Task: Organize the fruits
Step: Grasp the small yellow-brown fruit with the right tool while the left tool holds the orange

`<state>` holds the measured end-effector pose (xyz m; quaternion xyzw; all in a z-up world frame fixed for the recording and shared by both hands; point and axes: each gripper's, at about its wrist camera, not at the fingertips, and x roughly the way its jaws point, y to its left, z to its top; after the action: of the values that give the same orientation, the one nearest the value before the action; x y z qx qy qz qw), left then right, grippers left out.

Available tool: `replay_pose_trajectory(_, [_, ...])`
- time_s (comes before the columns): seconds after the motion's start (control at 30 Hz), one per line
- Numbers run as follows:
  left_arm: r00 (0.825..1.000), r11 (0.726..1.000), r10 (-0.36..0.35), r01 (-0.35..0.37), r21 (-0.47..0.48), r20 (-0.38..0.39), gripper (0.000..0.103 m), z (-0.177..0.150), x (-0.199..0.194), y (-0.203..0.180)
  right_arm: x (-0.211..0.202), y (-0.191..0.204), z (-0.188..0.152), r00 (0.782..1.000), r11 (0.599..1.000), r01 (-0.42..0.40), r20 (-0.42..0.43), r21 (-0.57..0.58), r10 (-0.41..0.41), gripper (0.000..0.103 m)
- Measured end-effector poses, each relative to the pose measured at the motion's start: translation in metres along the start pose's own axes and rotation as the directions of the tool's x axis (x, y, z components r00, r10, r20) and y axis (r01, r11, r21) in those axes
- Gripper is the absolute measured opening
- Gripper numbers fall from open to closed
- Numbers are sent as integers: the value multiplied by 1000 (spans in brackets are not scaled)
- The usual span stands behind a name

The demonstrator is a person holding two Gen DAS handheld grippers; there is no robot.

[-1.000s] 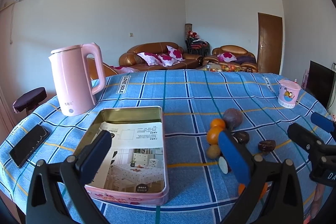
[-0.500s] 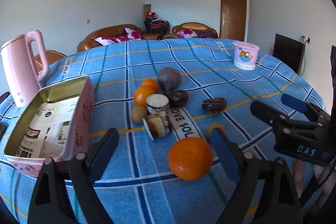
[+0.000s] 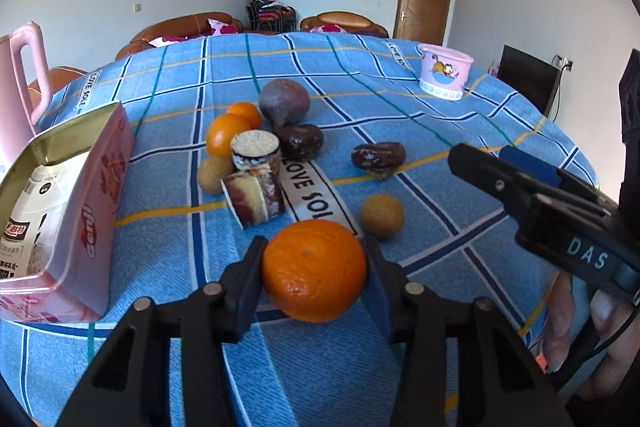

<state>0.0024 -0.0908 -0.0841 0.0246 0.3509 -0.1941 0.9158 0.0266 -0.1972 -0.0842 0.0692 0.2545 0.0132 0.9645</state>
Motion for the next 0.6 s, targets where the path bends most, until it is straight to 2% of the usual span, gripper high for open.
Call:
replay_pose_trajectory(0.13, [999, 1000, 7, -6, -29, 40, 47, 4, -8, 10, 6, 15, 0, 1000, 999, -15, -19, -47, 15, 75])
replay_pose_trajectory(0.33, [988, 992, 117, -112, -51, 102, 47, 14, -19, 30, 15, 39, 1, 997, 992, -53, -60, -111, 47, 65])
replay_pose_trajectory(0.47, [987, 989, 132, -126, -75, 91, 47, 13, -15, 41, 26, 52, -4, 990, 984, -93, -116, -149, 76, 56])
replay_pose_trajectory(0.5, [987, 989, 131, -124, -75, 89, 47, 12, -14, 41, 26, 55, -4, 991, 982, -92, -116, -164, 73, 49])
replay_pose_trajectory(0.6, [987, 990, 134, -128, -65, 93, 47, 10, -14, 39, 29, 57, -5, 984, 978, -131, -145, -163, 108, 49])
